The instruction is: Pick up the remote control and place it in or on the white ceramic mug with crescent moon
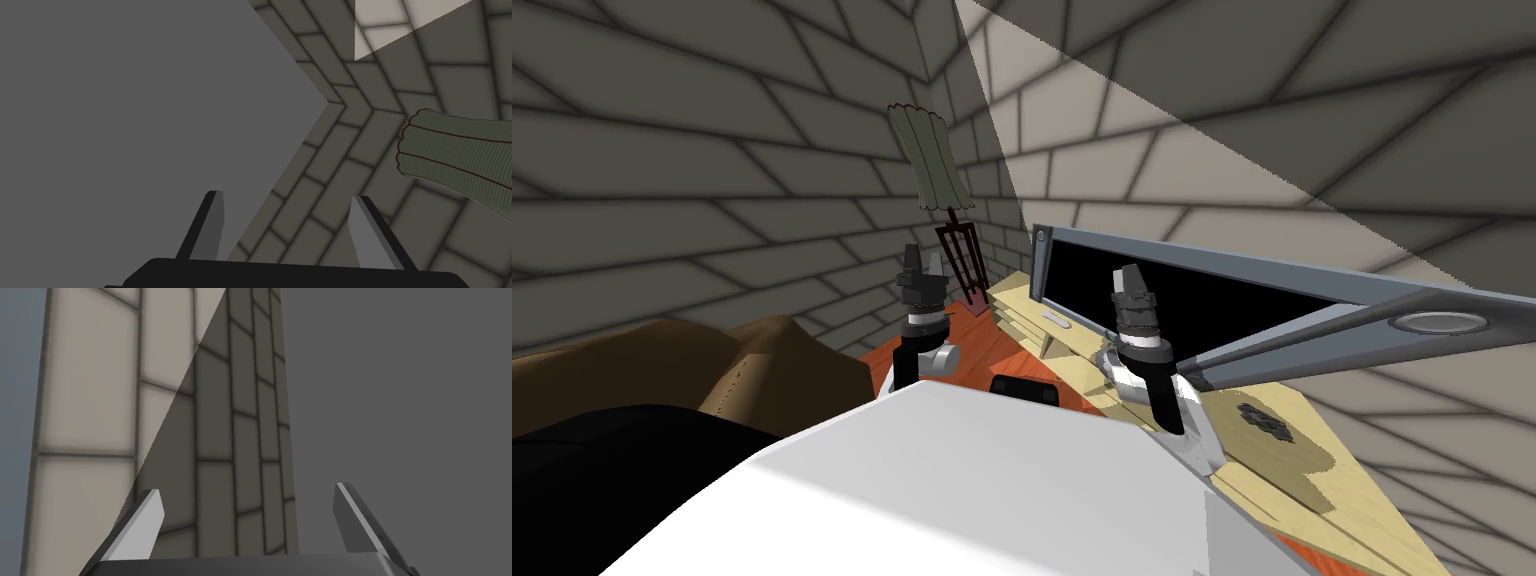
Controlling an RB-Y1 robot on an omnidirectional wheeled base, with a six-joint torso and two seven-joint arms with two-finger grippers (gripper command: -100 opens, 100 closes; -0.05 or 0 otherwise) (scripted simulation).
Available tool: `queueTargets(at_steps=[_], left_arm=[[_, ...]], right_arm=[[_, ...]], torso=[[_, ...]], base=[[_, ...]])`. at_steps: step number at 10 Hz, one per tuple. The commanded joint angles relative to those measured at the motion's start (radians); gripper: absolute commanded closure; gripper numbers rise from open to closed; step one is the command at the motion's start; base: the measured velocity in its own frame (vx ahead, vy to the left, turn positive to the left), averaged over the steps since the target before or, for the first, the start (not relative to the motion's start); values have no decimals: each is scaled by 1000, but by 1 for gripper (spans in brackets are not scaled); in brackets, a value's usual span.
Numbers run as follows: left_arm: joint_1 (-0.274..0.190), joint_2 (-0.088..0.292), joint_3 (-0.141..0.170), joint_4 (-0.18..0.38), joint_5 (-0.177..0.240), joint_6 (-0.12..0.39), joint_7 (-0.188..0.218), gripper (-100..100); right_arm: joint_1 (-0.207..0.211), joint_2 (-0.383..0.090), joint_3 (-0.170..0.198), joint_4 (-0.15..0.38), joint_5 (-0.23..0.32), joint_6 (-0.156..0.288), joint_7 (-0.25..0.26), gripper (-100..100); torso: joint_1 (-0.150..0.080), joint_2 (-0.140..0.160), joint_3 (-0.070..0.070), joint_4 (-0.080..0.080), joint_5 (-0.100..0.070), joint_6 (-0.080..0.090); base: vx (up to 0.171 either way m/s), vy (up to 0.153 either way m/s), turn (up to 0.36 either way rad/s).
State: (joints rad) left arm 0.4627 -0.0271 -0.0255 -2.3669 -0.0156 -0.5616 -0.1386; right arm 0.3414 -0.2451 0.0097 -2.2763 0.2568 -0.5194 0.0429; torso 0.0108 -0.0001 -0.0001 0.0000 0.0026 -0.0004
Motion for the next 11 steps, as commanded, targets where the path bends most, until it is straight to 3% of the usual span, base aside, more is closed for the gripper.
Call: queueTargets(at_steps=[1, 3, 4, 6, 9, 10, 11], left_arm=[[0, 0, 0, 0, 0, 0, 0, 0], [0, 0, 0, 0, 0, 0, 0, 0], [0, 0, 0, 0, 0, 0, 0, 0], [0, 0, 0, 0, 0, 0, 0, 0], [0, 0, 0, 0, 0, 0, 0, 0], [0, 0, 0, 0, 0, 0, 0, 0], [0, 0, 0, 0, 0, 0, 0, 0]], right_arm=[[-7, -13, 12, 8, 36, -5, 15, -100], [-49, -66, 41, 60, 104, -18, 47, -100], [-49, -66, 41, 60, 117, -18, 47, -100], [-91, -127, 74, 127, 184, -33, 75, -100], [-112, -159, 91, 168, 249, -40, 88, -100], [-132, -193, 110, 212, 288, -47, 98, -100], [-132, -193, 110, 212, 295, -47, 98, -100]], torso=[[0, 0, 0, 0, 0, 0], [-2, 0, 0, 0, -1, 0], [-1, -1, 0, 0, 0, 0], [-3, -1, -1, 0, -1, 0], [-3, -1, -1, 0, -1, 0], [-5, -1, 0, 0, -1, 1], [-5, -2, -1, -1, -1, 0]], base=[[10, 119, 32], [10, 136, 108], [19, 120, 41], [42, 129, 119], [26, 106, 68], [55, 89, 109], [40, 75, 51]])
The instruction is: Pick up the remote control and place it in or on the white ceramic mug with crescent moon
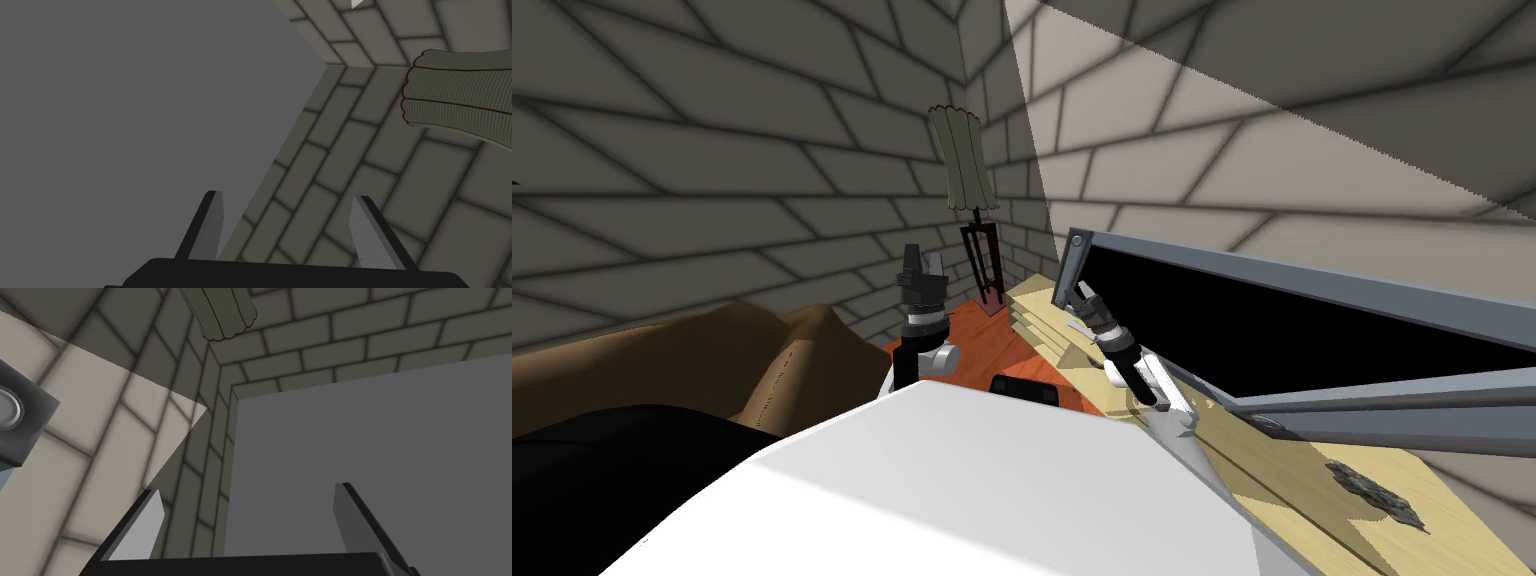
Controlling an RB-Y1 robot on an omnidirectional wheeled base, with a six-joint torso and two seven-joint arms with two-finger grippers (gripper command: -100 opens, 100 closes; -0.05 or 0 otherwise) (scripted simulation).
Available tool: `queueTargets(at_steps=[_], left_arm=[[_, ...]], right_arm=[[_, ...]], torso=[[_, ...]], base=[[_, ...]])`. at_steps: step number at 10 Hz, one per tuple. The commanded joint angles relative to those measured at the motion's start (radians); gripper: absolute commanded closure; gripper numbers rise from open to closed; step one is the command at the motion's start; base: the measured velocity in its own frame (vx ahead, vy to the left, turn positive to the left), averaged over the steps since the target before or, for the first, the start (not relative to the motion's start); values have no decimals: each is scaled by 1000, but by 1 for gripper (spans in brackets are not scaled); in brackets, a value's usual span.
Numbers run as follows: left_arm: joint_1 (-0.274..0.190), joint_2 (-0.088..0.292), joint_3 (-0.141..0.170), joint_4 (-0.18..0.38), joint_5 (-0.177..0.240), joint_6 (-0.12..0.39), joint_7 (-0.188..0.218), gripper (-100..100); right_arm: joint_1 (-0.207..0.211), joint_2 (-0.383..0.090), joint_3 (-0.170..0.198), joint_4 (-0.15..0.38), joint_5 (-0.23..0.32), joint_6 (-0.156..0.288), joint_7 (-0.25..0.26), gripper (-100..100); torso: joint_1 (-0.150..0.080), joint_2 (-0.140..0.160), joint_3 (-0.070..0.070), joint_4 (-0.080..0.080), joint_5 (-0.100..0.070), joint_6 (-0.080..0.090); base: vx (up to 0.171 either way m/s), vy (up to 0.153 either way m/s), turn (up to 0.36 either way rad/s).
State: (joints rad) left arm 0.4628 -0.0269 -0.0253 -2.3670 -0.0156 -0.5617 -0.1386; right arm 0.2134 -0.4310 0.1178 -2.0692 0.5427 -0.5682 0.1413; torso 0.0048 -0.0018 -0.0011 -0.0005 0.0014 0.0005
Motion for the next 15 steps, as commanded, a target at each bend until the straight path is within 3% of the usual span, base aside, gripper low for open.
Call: queueTargets(at_steps=[1, 2, 5, 6, 7, 8, 11, 12, 13, 15], left_arm=[[0, 0, 0, 0, 0, 0, 0, 0], [0, 0, 0, 0, 0, 0, 0, 0], [0, 0, 0, 0, 0, 0, 0, 0], [0, 0, 0, 0, 0, 0, 0, 0], [0, 0, 0, 0, 0, 0, 0, 0], [0, 0, 0, 0, 0, 0, 0, 0], [0, 0, 0, 0, 0, 0, 0, 0], [0, 0, 0, 0, 0, 0, 0, 0], [0, 0, 0, 0, 0, 0, 0, 0], [0, 0, 0, 0, 0, 0, 0, 0]], right_arm=[[-23, -41, 21, 50, 50, -6, 9, -100], [-23, -41, 21, 52, 56, -6, 9, -100], [-59, -114, 62, 145, 143, -20, 22, -100], [-59, -114, 62, 156, 149, -20, 22, -100], [-75, -151, 83, 195, 187, -27, 26, -100], [-75, -151, 83, 213, 196, -27, 26, -100], [-103, -227, 127, 305, 283, -41, 29, -100], [-103, -227, 127, 326, 288, -41, 29, -100], [-114, -266, 150, 355, 332, -48, 27, -100], [-114, -266, 150, 395, 333, -48, 27, -100]], torso=[[0, 0, 0, 0, 0, 0], [1, 0, 0, 0, 0, 0], [0, 0, 0, 0, 0, 0], [0, -1, 0, 0, 0, 0], [-1, -1, -1, 0, 0, 0], [0, -2, -1, 0, 0, 0], [-2, 0, 0, 0, 0, 0], [-1, -2, -1, 0, 0, 0], [-2, -2, -1, 0, 0, 0], [-2, -2, -1, -1, 0, 0]], base=[[43, 90, 114], [48, 73, 47], [52, 83, 90], [63, 68, 68], [77, 81, 112], [65, 76, 74], [63, 63, 90], [80, 51, 67], [91, 69, 122], [56, 33, 29]])
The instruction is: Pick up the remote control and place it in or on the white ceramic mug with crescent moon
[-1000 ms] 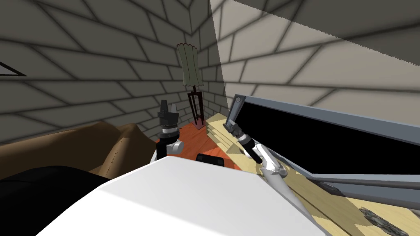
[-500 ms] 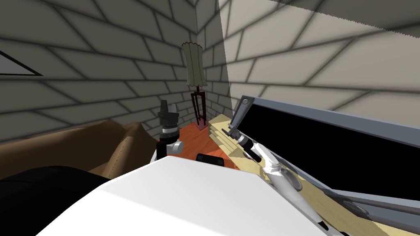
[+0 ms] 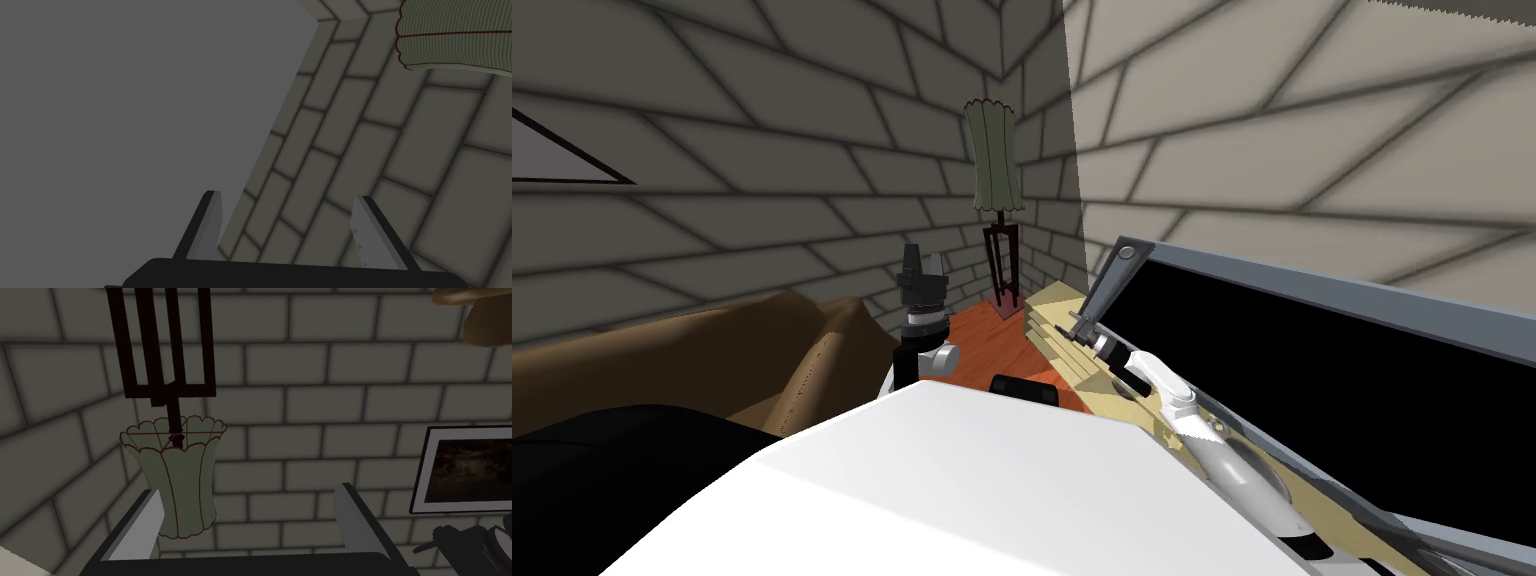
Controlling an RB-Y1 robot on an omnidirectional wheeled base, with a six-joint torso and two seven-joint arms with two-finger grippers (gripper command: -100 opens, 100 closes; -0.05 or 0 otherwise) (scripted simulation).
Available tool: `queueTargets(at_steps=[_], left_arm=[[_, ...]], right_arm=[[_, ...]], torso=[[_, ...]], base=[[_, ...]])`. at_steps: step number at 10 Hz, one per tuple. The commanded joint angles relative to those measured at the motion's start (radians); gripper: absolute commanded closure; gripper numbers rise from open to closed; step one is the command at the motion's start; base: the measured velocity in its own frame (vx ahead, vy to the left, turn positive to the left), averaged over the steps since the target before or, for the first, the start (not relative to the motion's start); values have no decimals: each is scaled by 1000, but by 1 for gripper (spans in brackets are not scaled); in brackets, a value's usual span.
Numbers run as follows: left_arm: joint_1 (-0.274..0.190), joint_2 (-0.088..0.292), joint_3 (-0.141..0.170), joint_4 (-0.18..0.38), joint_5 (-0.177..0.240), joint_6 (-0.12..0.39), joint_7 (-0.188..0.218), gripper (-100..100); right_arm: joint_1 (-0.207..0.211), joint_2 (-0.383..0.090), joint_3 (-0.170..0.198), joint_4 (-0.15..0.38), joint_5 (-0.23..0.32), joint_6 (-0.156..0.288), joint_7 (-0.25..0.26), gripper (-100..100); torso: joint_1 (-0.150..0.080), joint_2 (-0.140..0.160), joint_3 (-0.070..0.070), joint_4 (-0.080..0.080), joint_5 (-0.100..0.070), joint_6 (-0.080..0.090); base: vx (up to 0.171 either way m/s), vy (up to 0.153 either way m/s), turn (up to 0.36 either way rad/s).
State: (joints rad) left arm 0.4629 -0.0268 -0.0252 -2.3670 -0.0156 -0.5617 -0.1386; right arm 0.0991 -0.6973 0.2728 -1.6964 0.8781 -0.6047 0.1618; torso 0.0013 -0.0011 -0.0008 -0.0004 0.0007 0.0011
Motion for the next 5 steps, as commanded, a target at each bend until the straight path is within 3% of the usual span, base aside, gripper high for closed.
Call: queueTargets(at_steps=[1, 2, 3, 4, 5], left_arm=[[0, 0, 0, 0, 0, 0, 0, 0], [0, 0, 0, 0, 0, 0, 0, 0], [0, 0, 0, 0, 0, 0, 0, 0], [0, 0, 0, 0, 0, 0, 0, 0], [0, 0, 0, 0, 0, 0, 0, 0]], right_arm=[[-11, -38, 17, 50, 41, -18, 4, -100], [-11, -38, 17, 87, 41, -18, 4, -100], [-11, -38, 17, 87, 41, -18, 4, -100], [-20, -75, 40, 126, 83, -25, 0, -100], [-20, -75, 40, 150, 83, -25, 0, -100]], torso=[[0, 0, 0, 0, 0, 0], [0, 0, 0, 0, 0, -1], [0, 0, 0, 0, 0, 0], [0, 1, 0, 0, 0, 0], [1, -1, 0, 0, 0, 0]], base=[[49, 30, 141], [56, 29, 56], [32, 19, -24], [65, 43, 124], [71, 30, 66]])
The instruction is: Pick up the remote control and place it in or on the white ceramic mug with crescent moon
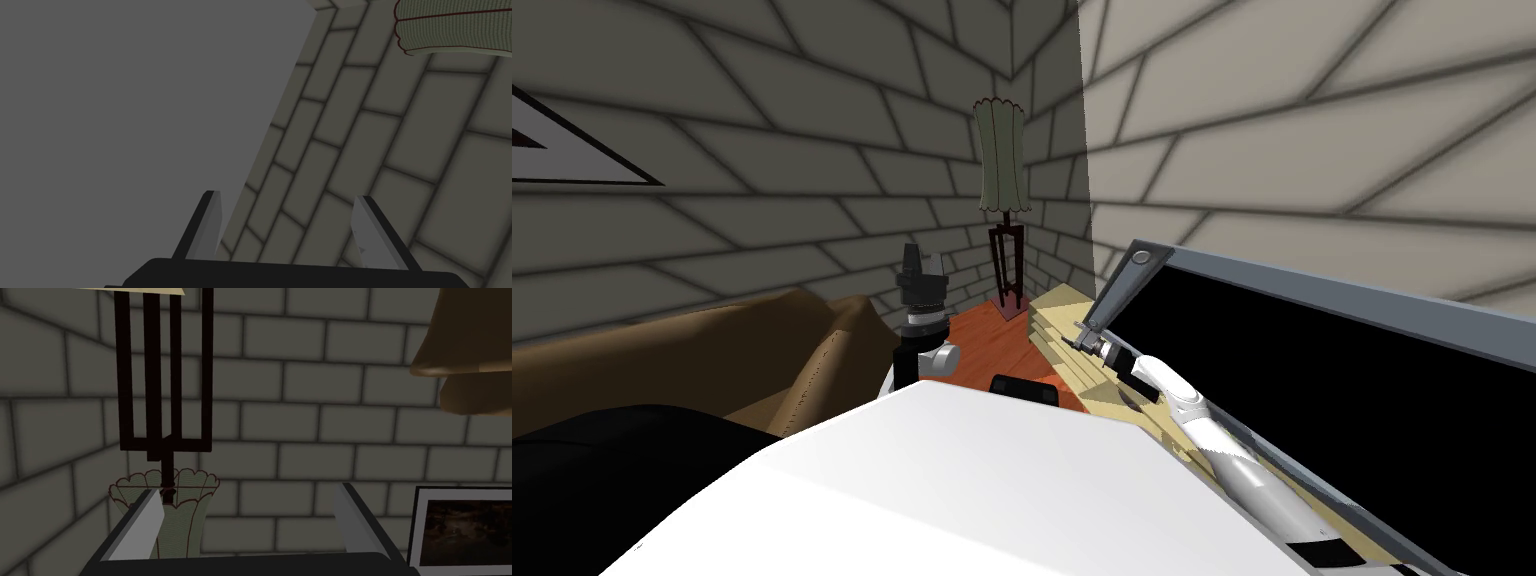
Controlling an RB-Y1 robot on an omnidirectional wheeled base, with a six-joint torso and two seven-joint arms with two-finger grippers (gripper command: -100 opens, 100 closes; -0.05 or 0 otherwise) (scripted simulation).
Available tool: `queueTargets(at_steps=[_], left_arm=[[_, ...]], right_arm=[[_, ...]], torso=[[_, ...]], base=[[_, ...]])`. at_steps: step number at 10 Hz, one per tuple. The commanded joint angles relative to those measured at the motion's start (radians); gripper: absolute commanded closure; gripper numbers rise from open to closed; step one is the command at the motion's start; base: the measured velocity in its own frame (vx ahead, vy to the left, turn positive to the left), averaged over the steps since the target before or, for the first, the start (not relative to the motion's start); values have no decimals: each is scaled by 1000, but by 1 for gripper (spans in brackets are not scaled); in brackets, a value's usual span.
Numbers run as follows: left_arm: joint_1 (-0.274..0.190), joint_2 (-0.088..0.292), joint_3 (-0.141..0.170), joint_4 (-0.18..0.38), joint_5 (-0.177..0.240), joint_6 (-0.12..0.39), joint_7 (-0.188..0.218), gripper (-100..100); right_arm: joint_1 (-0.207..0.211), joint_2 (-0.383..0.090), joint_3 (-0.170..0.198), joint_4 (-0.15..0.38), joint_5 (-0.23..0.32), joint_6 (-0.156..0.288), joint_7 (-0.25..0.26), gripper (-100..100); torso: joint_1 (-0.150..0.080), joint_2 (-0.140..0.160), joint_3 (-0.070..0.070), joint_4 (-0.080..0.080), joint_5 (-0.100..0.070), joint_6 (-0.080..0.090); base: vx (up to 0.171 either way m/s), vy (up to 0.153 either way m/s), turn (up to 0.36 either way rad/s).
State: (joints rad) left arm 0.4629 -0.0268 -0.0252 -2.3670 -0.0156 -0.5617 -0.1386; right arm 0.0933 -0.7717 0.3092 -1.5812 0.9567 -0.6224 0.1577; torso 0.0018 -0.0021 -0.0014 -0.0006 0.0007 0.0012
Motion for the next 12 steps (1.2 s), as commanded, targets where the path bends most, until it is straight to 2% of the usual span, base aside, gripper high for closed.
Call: queueTargets(at_steps=[1, 2, 3, 4, 6, 7, 8, 9, 10, 11, 12], left_arm=[[0, 0, 0, 0, 0, 0, 0, 0], [0, 0, 0, 0, 0, 0, 0, 0], [0, 0, 0, 0, 0, 0, 0, 0], [0, 0, 0, 0, 0, 0, 0, 0], [0, 0, 0, 0, 0, 0, 0, 0], [0, 0, 0, 0, 0, 0, 0, 0], [0, 0, 0, 0, 0, 0, 0, 0], [0, 0, 0, 0, 0, 0, 0, 0], [0, 0, 0, 0, 0, 0, 0, 0], [0, 0, 0, 0, 0, 0, 0, 0], [0, 0, 0, 0, 0, 0, 0, 0]], right_arm=[[-14, -1, 4, 37, 4, -7, 4, -100], [-21, -37, 26, 73, 45, -13, -2, -100], [-21, -37, 26, 104, 45, -13, -2, -100], [-27, -73, 48, 134, 84, -19, -10, -100], [-27, -73, 48, 170, 84, -19, -10, -100], [-31, -106, 70, 204, 121, -25, -19, -100], [-31, -106, 70, 237, 121, -25, -19, -100], [-34, -138, 93, 294, 156, -30, -29, -100], [-34, -138, 93, 303, 156, -30, -29, -100], [-34, -168, 115, 334, 189, -36, -40, -100], [-34, -168, 115, 352, 189, -36, -40, -100]], torso=[[0, 0, 0, 0, 0, 0], [-1, 1, 1, 0, 0, 0], [0, -1, 0, 0, 0, 0], [0, 0, 0, 0, 0, 0], [-1, -1, 0, 0, 0, 0], [-2, 2, 1, 0, 0, 0], [-1, 0, 0, 0, 0, 0], [-1, 0, 0, 0, 0, 0], [-1, -1, 0, 0, 0, 0], [-1, -1, 0, 0, 0, 0], [-1, -1, 0, 0, 0, 0]], base=[[35, 11, -17], [79, 34, 124], [73, 28, 62], [84, 30, 117], [50, 7, 15], [61, 17, 90], [67, 10, 67], [88, 9, 100], [81, 9, 55], [80, 21, 86], [72, 14, 60]])
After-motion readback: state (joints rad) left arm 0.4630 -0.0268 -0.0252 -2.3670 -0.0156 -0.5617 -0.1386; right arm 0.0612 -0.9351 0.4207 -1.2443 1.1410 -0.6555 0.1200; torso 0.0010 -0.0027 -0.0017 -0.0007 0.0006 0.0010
